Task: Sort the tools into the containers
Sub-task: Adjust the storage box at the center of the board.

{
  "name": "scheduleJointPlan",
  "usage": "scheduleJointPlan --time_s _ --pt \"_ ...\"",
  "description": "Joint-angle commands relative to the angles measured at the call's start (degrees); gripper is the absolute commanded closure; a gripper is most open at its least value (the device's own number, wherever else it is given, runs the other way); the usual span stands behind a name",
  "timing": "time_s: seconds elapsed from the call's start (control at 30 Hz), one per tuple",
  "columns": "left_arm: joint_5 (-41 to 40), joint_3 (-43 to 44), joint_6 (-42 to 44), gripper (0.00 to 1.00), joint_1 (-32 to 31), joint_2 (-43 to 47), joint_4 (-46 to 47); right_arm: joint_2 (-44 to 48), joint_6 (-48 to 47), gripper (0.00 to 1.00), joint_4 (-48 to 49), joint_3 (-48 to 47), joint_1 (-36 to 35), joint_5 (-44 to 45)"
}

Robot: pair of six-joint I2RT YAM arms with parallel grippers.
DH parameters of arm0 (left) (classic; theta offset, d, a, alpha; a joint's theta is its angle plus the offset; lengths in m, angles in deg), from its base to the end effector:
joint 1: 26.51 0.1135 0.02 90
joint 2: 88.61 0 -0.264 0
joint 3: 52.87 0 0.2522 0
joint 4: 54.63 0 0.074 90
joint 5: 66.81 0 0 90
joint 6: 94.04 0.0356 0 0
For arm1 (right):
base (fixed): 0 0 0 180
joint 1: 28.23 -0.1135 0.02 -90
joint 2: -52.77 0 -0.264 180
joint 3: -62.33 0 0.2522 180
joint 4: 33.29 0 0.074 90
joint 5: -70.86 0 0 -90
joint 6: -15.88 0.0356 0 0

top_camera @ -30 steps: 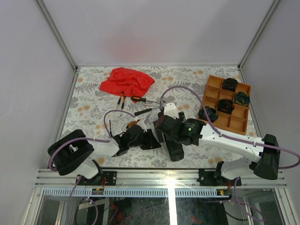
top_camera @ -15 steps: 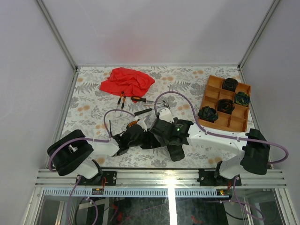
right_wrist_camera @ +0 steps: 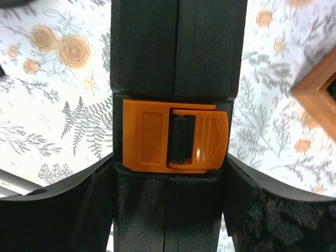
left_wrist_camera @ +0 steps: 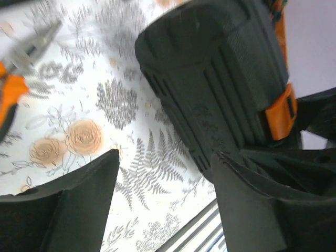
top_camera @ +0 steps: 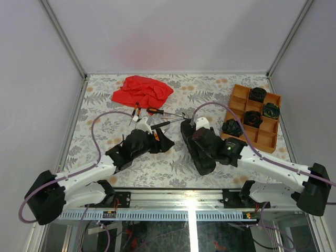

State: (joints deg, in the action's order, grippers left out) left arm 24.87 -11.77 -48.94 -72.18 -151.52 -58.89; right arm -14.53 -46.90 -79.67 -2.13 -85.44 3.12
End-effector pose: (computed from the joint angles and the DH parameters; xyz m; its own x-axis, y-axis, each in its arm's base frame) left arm 0.1616 -0.1669 0.2067 -0.7352 -0.2571 -0.6272 0.3027 0.7033 -0.6432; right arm 0.1412 0.1943 0.2636 -0.6592 -0.2417 -0.7120 -0.3851 0.9218 0.0437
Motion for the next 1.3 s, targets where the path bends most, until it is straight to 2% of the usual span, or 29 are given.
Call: scheduleJointPlan --time_s 0.0,0.17,0.3,0.47,0.6,0.63,0.67,0.8,1.0,1.27 --pt "-11.2 4.8 7.3 0.27 0.4 6.4 -10.6 8.0 -13.0 0.94 17.5 3.3 1.4 -3.3" --pt "-14.1 8.7 13.3 0.25 0.4 10.7 -14.3 13.0 -23.4 0.90 26.6 10.2 1.4 -10.2" --pt "-14.2 10.5 17.8 0.22 0.4 11.8 -14.6 15.4 -29.4 0.90 27.9 12.5 1.4 -15.5" --pt "-10.0 5.7 20.3 0.16 0.4 15.9 -4.5 12.9 -37.1 0.95 20.4 9.9 1.4 -21.1" --pt "-4.1 1.1 26.1 0.14 0.3 18.4 4.9 12.1 -43.1 0.98 16.5 9.2 1.4 -23.0" --pt "-1.9 0.7 26.6 0.05 0.3 18.3 6.1 12.2 -45.0 0.99 15.9 9.3 1.4 -24.0" --pt "0.0 1.1 28.3 0.00 0.3 17.8 6.0 12.2 -46.9 0.99 15.1 9.3 1.3 -25.0" --pt "0.4 5.5 34.0 0.00 0.1 14.8 0.6 12.3 -52.3 1.00 12.4 9.3 1.4 -27.4" --pt "2.8 11.8 42.6 0.00 0.0 13.8 -3.0 10.8 -55.5 1.00 11.1 8.6 2.2 -29.0" --pt "16.4 13.2 56.5 0.00 0.0 14.1 -9.6 8.4 -59.7 0.99 9.3 7.3 7.0 -39.7"
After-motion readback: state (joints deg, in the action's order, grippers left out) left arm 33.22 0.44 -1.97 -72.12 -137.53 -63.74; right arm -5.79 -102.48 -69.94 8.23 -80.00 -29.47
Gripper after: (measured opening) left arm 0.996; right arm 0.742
